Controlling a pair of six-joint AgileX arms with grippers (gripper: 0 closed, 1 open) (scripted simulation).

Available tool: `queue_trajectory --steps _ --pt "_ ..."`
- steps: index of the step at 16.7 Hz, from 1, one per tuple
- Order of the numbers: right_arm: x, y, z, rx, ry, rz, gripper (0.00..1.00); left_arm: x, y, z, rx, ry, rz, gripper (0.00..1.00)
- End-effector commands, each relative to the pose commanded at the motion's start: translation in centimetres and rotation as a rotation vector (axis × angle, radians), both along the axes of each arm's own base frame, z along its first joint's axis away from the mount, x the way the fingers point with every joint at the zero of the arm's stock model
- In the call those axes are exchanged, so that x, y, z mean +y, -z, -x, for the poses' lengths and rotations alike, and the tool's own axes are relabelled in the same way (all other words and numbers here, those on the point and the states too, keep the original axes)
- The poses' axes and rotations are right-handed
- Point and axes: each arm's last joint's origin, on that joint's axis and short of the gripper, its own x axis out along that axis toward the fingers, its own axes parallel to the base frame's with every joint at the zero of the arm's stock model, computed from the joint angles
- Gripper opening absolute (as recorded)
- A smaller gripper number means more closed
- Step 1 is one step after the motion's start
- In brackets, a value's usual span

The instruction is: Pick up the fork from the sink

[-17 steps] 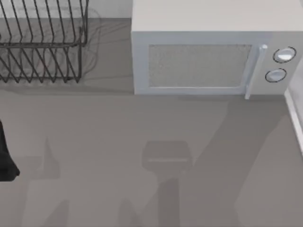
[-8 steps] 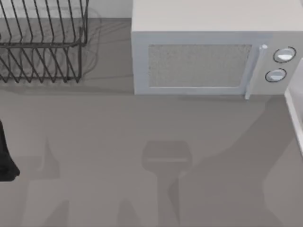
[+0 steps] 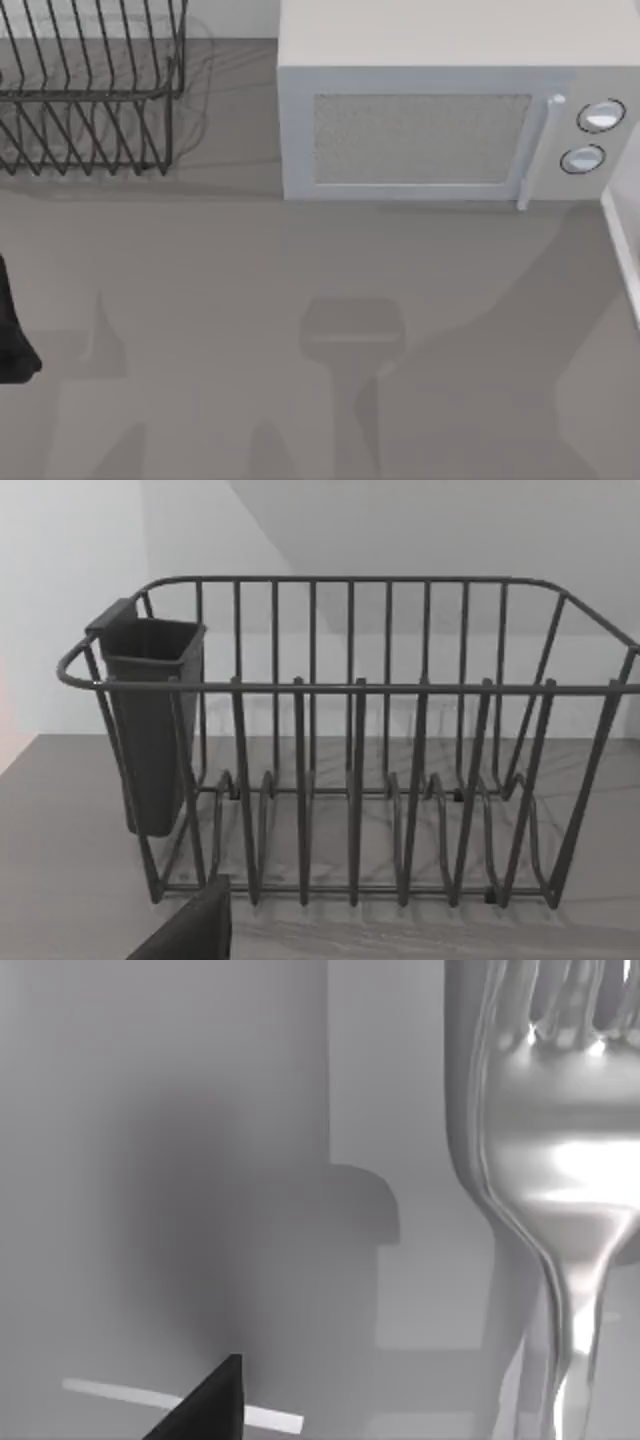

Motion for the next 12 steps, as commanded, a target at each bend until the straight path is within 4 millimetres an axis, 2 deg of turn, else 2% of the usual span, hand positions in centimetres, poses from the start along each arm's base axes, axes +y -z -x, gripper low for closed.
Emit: queue_trajectory --steps 8,12 --pt "0.0 0.0 0.0 0.0 0.0 0.0 0.02 0.0 0.0 0.0 0.0 0.0 0.0 1.0" --pt "0.0 0.0 0.0 0.0 0.0 0.0 0.0 0.0 0.0 0.0 0.0 0.0 0.0 1.0"
